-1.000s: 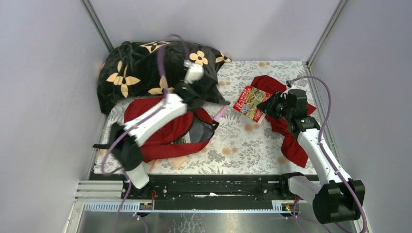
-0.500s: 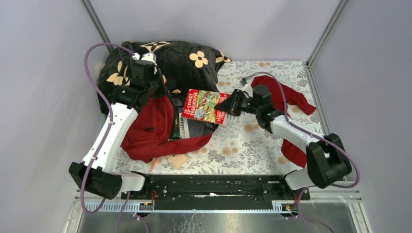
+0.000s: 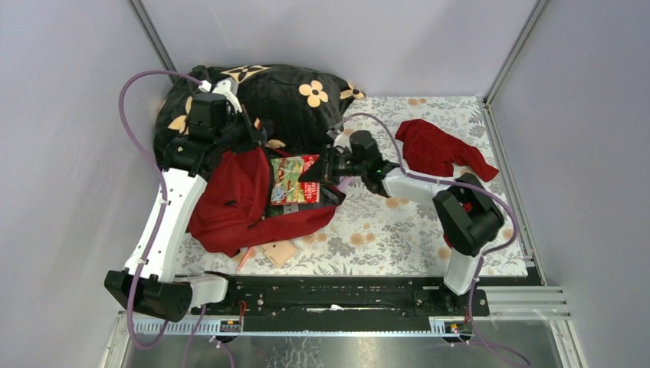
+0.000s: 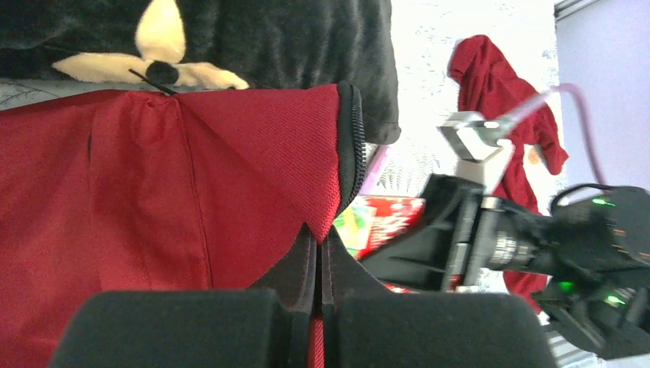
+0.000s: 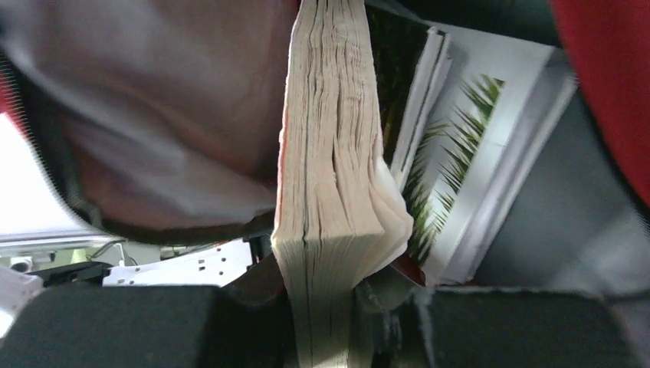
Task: Pack the student bag
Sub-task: Place the book in the student bag.
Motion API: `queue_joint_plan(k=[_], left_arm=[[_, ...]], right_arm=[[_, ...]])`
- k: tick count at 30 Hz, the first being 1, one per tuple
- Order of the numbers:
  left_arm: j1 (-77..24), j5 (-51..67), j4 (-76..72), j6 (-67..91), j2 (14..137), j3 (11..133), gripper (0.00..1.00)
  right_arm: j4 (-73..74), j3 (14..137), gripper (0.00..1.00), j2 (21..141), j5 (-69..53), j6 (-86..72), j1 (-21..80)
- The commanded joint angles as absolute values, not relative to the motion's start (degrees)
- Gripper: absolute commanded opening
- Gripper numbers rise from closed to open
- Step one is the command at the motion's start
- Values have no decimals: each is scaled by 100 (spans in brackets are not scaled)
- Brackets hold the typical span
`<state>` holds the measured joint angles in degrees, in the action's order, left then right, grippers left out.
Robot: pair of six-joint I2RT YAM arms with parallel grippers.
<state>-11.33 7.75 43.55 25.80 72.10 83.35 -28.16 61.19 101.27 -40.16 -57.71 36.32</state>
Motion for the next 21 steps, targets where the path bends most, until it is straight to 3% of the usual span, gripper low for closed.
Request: queue_joint_plan(k=[1, 7, 8, 11, 12, 21], left_arm=[[-1084, 1213, 3877, 2667, 7023, 8586, 0], [-1077, 1296, 3822, 2855, 6892, 8547, 0], [-1072, 1296, 3802, 2878, 6886, 8531, 0], [-1064, 1284, 3797, 2865, 6873, 8506, 0], [-1056, 1290, 3795, 2860, 6876, 8480, 0], [-1018, 1308, 3716, 2908, 6840, 8288, 0]], right_arm=[[-2534, 7221, 0, 10673, -4079, -5434, 4357], [-1224, 9102, 0, 11940, -3103, -5083, 5062], [-794, 9405, 6, 12083, -2920, -4877, 5125], [-121, 9323, 79, 11917, -2280, -4383, 5157], [-138, 9121, 96, 11752, -2044, -4284, 5153], [632, 8799, 100, 11077, -1178, -3573, 5149]])
